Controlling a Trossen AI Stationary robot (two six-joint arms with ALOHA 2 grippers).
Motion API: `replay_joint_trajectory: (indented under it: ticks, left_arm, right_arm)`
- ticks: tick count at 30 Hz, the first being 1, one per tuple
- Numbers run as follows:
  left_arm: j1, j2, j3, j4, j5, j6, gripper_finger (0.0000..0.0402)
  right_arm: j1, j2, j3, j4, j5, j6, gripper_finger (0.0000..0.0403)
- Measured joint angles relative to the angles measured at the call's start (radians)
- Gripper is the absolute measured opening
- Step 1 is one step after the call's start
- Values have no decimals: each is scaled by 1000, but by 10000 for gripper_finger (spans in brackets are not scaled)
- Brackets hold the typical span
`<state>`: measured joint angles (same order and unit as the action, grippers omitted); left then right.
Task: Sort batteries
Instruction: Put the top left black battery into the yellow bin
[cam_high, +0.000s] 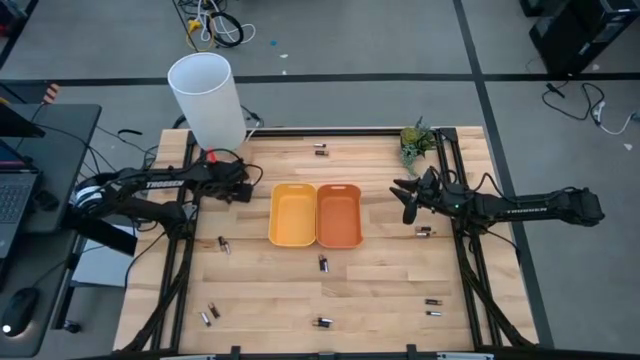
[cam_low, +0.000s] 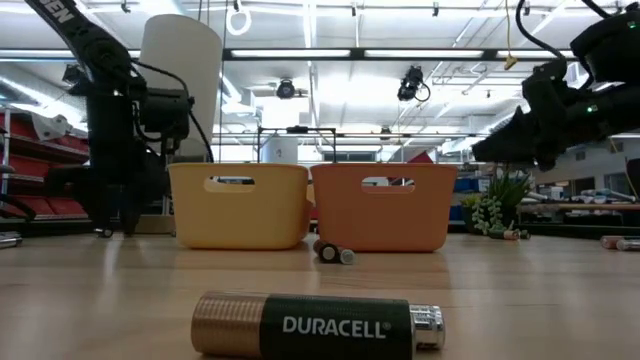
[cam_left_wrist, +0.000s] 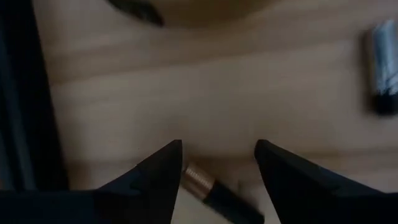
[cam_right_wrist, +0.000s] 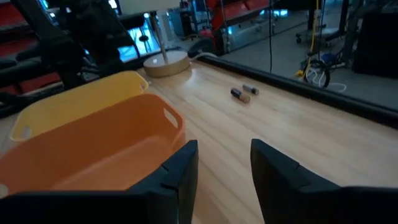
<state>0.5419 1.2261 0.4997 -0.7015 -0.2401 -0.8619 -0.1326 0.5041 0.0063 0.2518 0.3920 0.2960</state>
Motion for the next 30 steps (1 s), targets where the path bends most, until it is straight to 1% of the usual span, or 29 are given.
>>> replay_joint_trajectory:
  ticks: [2, 5, 8, 10, 14, 15, 17, 19, 22, 25, 27, 30]
  left_arm:
    - [-2, 1, 42, -50, 17, 31, 224]
    - [-5, -2, 111, -39, -10, 127, 224]
    - [-23, -1, 136, -72, -25, 121, 225]
    - [-34, -2, 156, -86, 21, 154, 225]
    - [-79, -1, 162, -189, 190, 303, 218]
    - [-96, -1, 162, -214, 203, 331, 215]
    - [-121, -2, 157, -253, 183, 399, 210]
    - [-143, -2, 155, -247, 158, 503, 206]
    - [-166, -2, 161, -251, 177, 586, 204]
    - [-176, -2, 169, -233, 188, 629, 204]
    - [-183, -2, 169, -239, 186, 630, 204]
    - [-189, 2, 169, -247, 155, 618, 204]
  right_arm:
    - [0, 0, 0, -25, 0, 10, 125]
    - [0, 0, 0, -58, 0, 10, 120]
    - [0, 0, 0, -70, 0, 15, 119]
    - [0, 0, 0, -67, 0, 15, 119]
    - [0, 0, 0, -67, 0, 5, 119]
    - [0, 0, 0, -67, 0, 3, 119]
    - [0, 0, 0, -64, 0, 2, 119]
    - [1, 0, 0, -53, 0, 3, 119]
    - [1, 0, 0, -38, 0, 11, 120]
    - [1, 0, 0, -9, 0, 18, 121]
    - [2, 0, 0, 2, 0, 19, 120]
    - [3, 0, 0, 2, 0, 18, 119]
